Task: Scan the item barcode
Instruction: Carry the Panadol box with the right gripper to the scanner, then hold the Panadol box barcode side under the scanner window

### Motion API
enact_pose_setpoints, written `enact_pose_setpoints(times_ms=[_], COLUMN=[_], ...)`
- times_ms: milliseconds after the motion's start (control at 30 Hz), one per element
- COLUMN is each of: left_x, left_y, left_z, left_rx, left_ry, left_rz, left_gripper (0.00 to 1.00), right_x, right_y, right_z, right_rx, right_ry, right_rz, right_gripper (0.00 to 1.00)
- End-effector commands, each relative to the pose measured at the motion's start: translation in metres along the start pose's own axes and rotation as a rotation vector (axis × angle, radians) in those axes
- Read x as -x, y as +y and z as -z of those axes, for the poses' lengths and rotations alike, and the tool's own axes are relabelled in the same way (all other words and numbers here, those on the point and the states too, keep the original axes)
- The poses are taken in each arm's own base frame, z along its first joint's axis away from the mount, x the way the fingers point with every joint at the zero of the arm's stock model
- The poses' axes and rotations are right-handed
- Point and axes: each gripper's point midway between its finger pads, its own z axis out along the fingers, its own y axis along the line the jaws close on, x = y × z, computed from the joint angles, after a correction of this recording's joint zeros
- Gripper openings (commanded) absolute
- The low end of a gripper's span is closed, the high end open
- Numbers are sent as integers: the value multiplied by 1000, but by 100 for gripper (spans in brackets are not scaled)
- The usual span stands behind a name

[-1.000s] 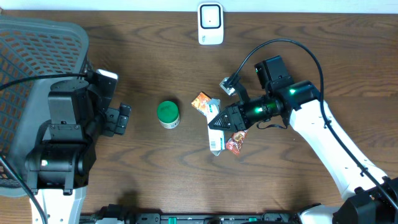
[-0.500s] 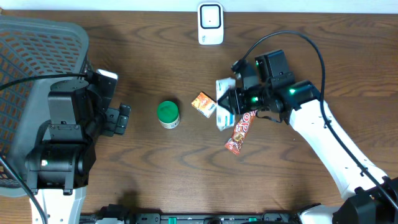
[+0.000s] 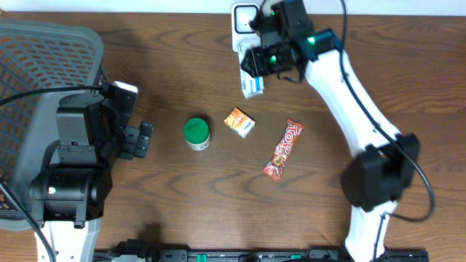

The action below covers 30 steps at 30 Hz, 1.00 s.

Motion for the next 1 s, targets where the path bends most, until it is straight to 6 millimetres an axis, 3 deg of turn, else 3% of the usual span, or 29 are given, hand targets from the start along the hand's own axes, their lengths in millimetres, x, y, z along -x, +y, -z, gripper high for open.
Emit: enact_pose_setpoints(times_ms=[0, 200, 333, 367, 533, 767, 867, 967], left_x=[-1, -1, -1, -1, -1, -1, -1, -1], left_y=[-1, -1, -1, -1, -1, -1, -1, -1], left_z=[0, 0, 0, 0, 0, 0, 0, 0], left_rx=[-9, -9, -9, -9, -9, -9, -9, -9], left_ry=[-2, -2, -2, -2, -2, -2, -2, -2], left_rz=[13, 13, 13, 13, 13, 13, 13, 13], left_gripper=[99, 99, 99, 99, 99, 99, 99, 99], right_x=[29, 60, 53, 44, 29, 19, 12, 8], right_y=[-11, -49, -61, -55, -29, -15, -25, -38], right_z=[-13, -40, -53, -57, -65, -110, -136, -148], right_rx=[-76, -262, -315, -297, -267, -256, -303, -363], right_ry=[-29, -73, -31, 8, 61, 59, 61, 63], right_rz=[118, 273, 344, 381, 451, 407, 360, 314], right_gripper=[45, 47, 50, 73, 99, 99, 99, 99])
